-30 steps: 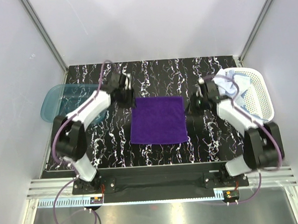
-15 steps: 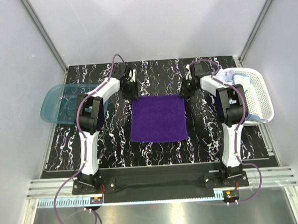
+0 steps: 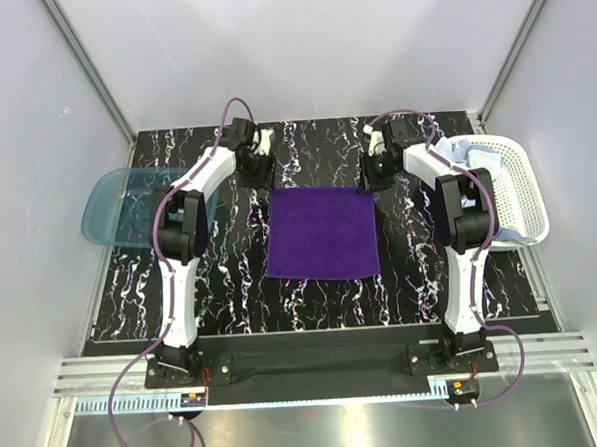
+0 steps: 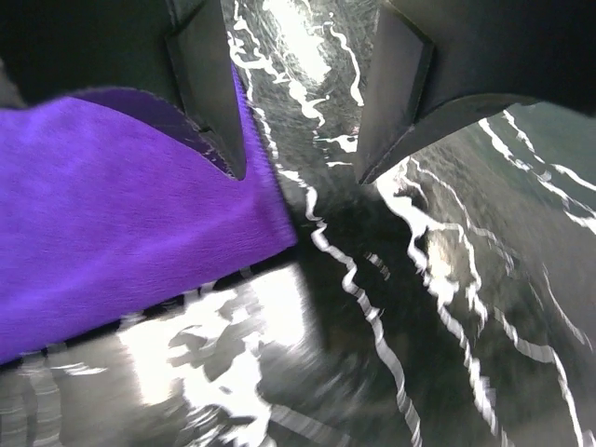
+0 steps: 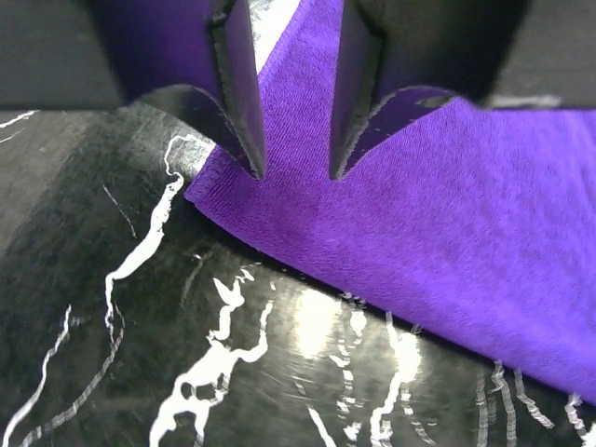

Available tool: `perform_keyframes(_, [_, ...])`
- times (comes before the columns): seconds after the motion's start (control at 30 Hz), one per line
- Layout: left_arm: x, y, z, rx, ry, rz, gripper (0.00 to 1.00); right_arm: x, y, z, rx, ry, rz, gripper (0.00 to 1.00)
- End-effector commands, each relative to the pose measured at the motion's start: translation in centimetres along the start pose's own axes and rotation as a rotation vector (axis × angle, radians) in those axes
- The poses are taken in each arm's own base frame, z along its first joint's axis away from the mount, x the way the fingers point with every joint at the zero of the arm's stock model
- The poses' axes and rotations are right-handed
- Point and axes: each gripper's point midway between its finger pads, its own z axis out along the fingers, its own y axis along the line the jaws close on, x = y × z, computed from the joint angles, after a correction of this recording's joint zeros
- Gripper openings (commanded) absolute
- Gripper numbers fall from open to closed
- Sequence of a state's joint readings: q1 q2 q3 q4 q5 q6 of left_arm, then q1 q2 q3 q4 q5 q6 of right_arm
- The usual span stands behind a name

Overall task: Fold and stack the towels
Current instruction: Fold the towel

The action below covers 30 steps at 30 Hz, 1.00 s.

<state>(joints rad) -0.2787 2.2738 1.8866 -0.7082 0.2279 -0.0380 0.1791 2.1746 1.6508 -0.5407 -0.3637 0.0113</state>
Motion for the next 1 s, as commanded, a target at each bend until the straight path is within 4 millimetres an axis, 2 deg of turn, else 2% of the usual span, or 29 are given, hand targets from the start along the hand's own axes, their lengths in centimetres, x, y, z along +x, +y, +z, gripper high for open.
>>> perform_keyframes(0.0, [-3.4,-1.4,-0.8,0.08,-0.077,0.107,0.56,-3.7,1.2,-3.6,-0.043,-0.084,-0.132,0.43])
perform_keyframes(0.23, [-3.2,-1.4,1.0,0.108,-0.06,0.156,0.56,-2.6,-0.8,-2.7,-0.046,0.003,-0.194,0.5])
perform_keyframes(0.47, [-2.5,-1.8,2.1,0.166,-0.031,0.198,0.55,-1.6,-1.5,-1.1,-0.106,0.067,-0.241,0.52])
perform_keyframes(0.53, [-2.9,-2.0,2.0,0.173,-0.031,0.203,0.55,-1.6,-1.8,-0.9,-0.109,0.079,-0.254,0.51])
perform_keyframes(0.67, [-3.0,-1.7,2.3,0.16,-0.022,0.198,0.5,-1.4,-2.6,-0.3,-0.118,0.1,-0.257,0.49])
perform_keyframes(0.77, [-3.4,-1.7,2.3,0.157,-0.029,0.198,0.42,-1.3,-3.3,-0.2,-0.114,0.105,-0.263,0.46])
perform_keyframes(0.83, [-3.5,-1.6,2.4,0.155,-0.029,0.196,0.38,-1.5,-3.4,-0.4,-0.122,0.099,-0.267,0.4])
perform_keyframes(0.97, [-3.5,-1.5,2.8,0.146,-0.022,0.179,0.35,-1.6,-3.1,-0.3,-0.146,0.095,-0.282,0.41])
